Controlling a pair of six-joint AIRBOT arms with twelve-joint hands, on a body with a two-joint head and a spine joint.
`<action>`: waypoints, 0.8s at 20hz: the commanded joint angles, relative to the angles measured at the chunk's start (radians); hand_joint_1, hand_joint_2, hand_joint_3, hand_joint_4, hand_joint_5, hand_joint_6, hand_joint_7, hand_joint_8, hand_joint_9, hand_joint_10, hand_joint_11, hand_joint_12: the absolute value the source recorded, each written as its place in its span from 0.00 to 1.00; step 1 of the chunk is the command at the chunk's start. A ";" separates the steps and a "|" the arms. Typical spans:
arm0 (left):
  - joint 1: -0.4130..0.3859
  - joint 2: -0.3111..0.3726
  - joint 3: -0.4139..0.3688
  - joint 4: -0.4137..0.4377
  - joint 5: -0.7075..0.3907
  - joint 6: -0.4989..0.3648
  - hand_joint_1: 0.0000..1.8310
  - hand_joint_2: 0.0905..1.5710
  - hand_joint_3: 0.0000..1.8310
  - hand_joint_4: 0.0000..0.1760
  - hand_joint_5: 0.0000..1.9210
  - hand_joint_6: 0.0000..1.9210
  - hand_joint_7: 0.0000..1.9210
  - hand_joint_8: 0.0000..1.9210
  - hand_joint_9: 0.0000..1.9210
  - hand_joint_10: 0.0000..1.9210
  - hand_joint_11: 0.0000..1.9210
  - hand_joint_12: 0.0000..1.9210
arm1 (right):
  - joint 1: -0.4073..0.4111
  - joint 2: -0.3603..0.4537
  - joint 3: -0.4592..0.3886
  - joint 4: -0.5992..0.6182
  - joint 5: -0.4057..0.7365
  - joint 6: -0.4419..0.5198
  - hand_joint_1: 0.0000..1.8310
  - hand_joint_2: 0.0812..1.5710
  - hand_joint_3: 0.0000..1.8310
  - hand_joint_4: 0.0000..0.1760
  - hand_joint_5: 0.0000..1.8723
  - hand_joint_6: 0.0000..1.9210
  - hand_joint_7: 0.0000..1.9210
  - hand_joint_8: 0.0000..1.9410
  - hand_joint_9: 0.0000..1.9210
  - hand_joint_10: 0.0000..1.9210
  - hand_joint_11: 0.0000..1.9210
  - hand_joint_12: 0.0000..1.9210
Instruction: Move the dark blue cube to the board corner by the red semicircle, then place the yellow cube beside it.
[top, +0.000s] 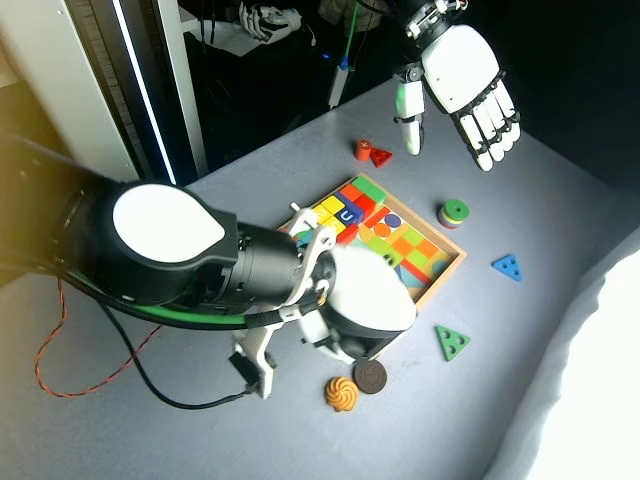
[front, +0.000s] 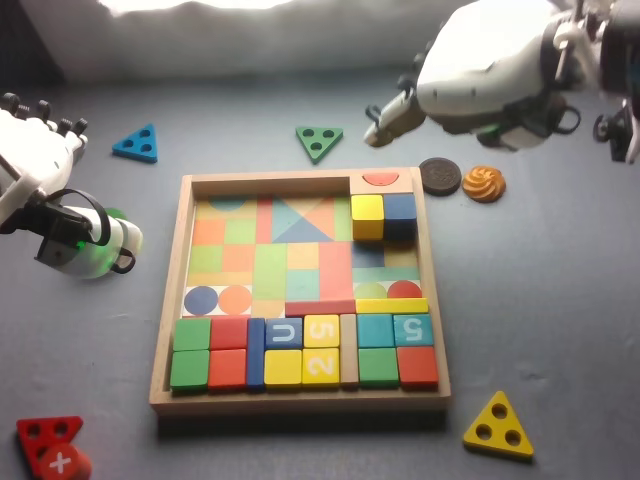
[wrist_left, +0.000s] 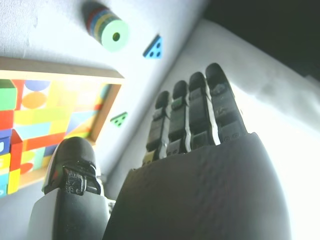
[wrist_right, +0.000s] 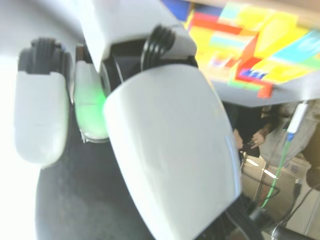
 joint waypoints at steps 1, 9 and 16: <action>-0.007 0.010 0.002 0.085 -0.028 0.002 0.00 0.80 0.00 0.00 0.05 0.00 0.05 0.00 0.04 0.00 0.00 0.10 | 0.022 0.028 -0.005 0.022 0.006 0.001 0.97 0.64 0.14 0.00 0.28 0.00 0.75 1.00 0.84 1.00 0.90 1.00; 0.004 0.011 -0.009 0.083 -0.028 0.004 0.00 0.80 0.00 0.00 0.04 0.00 0.04 0.00 0.04 0.00 0.00 0.10 | 0.014 0.235 -0.205 0.089 0.085 0.004 0.97 0.64 0.13 0.00 0.29 0.01 0.75 1.00 0.84 1.00 0.90 1.00; 0.011 0.011 -0.015 0.076 -0.028 0.001 0.00 0.80 0.00 0.00 0.05 0.00 0.05 0.00 0.04 0.00 0.00 0.11 | -0.056 0.430 -0.387 0.148 0.171 -0.007 0.97 0.64 0.13 0.00 0.29 0.00 0.75 1.00 0.84 1.00 0.90 1.00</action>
